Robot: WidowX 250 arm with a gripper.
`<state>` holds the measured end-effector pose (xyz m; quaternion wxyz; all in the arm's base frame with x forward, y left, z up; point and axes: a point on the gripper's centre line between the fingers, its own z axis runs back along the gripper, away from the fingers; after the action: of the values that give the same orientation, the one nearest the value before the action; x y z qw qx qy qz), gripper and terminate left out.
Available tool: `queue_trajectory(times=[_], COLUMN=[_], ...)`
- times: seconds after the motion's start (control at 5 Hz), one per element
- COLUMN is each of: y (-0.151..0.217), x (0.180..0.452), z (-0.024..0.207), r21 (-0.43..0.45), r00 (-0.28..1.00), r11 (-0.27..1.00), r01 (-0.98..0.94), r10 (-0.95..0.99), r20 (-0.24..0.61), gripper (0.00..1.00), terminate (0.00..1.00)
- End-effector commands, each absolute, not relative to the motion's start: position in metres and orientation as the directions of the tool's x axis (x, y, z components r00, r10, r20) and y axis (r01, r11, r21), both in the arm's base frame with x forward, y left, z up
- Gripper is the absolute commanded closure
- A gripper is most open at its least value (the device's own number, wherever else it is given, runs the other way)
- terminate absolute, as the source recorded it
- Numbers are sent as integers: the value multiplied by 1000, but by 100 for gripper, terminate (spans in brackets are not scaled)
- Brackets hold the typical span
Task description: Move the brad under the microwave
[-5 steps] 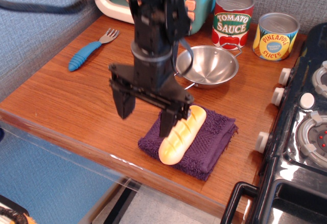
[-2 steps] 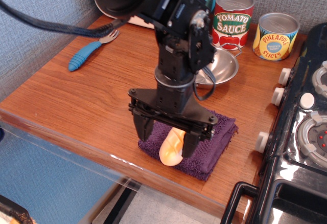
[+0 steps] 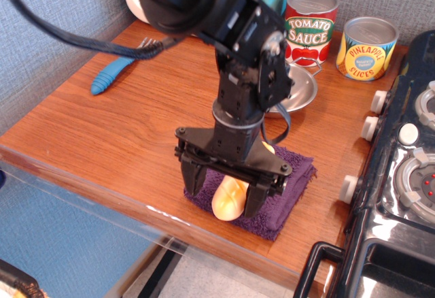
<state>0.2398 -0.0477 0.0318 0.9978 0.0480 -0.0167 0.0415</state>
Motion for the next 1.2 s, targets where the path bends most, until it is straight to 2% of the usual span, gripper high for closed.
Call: queue_trajectory(times=[0.0,0.2,0.4,0.6,0.8,1.0], y=[-48,-50,-47,-34,-4,43], x=[252,252,251,259,275,310], z=[25,30,45,89,121,119], r21=[98,87,65,5,-12,15], r00=[995,996,996,986,971,973], r11=[992,993,997,999,998,999], r01=[-82,-78,-50,32,63,36], r10=[77,73,45,-33,-59,-38], r20=[56,59,80,162,230,227], gripper=[0,100,100,100,100,100], terminate=[0,0,0,0,0,0])
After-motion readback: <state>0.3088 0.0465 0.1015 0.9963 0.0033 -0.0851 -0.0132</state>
